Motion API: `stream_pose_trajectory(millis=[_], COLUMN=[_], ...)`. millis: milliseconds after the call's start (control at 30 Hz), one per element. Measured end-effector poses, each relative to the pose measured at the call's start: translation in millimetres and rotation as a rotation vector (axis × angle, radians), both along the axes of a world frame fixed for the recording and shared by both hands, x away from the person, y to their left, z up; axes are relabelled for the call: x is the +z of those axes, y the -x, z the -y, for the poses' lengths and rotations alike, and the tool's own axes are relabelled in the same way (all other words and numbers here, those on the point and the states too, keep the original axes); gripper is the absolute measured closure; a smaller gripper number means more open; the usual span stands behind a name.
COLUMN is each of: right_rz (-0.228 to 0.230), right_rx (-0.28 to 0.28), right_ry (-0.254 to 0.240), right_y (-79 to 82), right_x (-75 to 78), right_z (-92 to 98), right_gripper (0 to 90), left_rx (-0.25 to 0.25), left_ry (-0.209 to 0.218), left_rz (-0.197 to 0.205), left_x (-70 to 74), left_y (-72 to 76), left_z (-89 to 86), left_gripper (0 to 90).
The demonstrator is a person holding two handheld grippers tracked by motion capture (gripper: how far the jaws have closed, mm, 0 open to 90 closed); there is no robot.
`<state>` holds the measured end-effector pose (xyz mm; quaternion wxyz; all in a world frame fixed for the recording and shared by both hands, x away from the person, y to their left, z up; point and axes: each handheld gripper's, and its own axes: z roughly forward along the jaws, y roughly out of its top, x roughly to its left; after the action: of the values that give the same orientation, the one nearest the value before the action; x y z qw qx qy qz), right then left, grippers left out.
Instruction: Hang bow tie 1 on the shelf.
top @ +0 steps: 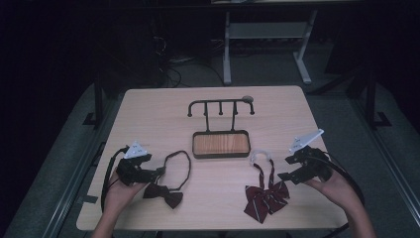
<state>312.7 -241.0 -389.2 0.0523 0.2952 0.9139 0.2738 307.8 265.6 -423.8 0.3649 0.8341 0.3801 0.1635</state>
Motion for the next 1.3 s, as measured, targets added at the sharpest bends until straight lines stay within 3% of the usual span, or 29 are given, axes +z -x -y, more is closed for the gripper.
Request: stream_pose_trajectory(millis=[167,967,1300], right_rz=[-0.021,-0.084,-0.139], right_rx=[0.013,-0.008,-0.052], right_ry=[0.027,0.083,0.153], right_y=[-11.4,-55.2,-72.5], right_x=[-3.4,-14.0,-31.7], right_z=[-9.1,-26.0,-34.9], right_gripper=[33.3,40.4,53.5], left_rx=[-0.004,-0.006,-0.004], left_ry=[-0.020,-0.017,-0.013], left_rz=[0.009,0.000,-0.001], left_x=[0.9,-0.2,-0.5], left_y=[0.2,-1.1,-1.6], left_z=[0.2,-0.5,-1.3], left_gripper=[25.8,25.8,25.8])
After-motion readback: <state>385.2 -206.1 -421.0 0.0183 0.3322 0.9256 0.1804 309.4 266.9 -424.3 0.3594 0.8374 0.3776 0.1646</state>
